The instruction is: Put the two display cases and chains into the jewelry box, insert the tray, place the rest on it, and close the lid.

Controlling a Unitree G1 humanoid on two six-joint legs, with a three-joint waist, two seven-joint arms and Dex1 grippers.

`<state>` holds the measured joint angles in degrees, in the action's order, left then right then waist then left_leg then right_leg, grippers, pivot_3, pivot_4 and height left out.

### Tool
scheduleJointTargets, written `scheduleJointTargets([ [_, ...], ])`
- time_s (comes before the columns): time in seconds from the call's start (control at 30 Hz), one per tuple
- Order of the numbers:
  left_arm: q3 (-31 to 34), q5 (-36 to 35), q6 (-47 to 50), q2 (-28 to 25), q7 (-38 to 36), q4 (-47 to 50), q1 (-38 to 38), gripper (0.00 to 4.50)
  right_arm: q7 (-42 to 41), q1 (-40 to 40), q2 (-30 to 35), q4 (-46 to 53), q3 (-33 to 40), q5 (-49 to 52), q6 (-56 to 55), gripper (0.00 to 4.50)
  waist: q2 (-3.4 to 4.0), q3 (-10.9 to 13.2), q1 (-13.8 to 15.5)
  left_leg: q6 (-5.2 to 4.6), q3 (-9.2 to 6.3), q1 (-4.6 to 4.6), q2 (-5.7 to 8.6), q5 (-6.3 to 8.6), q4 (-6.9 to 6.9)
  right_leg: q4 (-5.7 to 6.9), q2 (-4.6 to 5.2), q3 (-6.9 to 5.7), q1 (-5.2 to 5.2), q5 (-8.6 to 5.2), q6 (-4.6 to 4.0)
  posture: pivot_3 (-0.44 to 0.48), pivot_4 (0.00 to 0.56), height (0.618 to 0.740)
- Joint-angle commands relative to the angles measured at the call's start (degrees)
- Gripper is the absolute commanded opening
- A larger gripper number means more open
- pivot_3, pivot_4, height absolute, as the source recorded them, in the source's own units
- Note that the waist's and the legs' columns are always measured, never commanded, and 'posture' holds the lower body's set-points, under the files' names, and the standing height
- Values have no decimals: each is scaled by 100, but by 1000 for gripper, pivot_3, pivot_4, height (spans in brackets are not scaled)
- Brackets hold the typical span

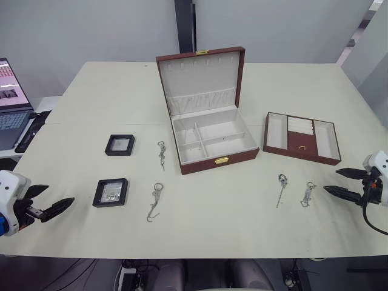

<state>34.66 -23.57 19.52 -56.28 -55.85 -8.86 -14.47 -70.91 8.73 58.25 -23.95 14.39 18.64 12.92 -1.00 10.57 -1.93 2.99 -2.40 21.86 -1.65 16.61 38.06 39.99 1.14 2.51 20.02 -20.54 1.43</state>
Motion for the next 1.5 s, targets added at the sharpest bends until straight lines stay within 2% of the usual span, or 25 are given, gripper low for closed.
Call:
scheduleJointTargets([
  [0.03, 160, 28, -66, -49, -39, -51, 55, 4500, -13, 112, 75, -18, 65, -18, -77, 4482, 0, 0, 0, 0, 0, 0, 0, 0, 0, 0, 0, 0, 0, 0, 0, 0, 150, 740],
  [1.0, 120, 144, -63, -75, 17, -269, 308, 4500, -86, 135, 53, -119, 114, -58, -124, 4482, 0, 0, -1, 0, 2, -1, 0, 0, 1, 2, 0, -2, 1, 0, 0, 0, 150, 740],
  [1.13, 148, 129, 10, -28, 114, -180, 380, 4500, -130, 229, 23, 92, 359, 326, 265, 4482, 0, 0, 0, 0, 3, -1, 0, 0, 1, 2, 0, -1, 1, 0, 0, 0, 150, 740],
  [1.3, 259, -356, 732, 30, 352, 541, 731, 4500, 150, 734, -125, 873, 597, 1043, 1236, 4482, 1, 1, -11, 0, 3, -1, 0, 0, 4, 9, 0, -1, 1, 0, 0, 0, 150, 740],
  [1.5, -270, -819, 1586, 327, 899, 1530, 1642, 4500, 829, 1564, -727, 1532, 203, 1193, 1777, 4482, 1, 0, 5, 1, -12, 7, 0, 0, 5, 5, -1, -5, 1, 0, 0, 0, 150, 740],
])
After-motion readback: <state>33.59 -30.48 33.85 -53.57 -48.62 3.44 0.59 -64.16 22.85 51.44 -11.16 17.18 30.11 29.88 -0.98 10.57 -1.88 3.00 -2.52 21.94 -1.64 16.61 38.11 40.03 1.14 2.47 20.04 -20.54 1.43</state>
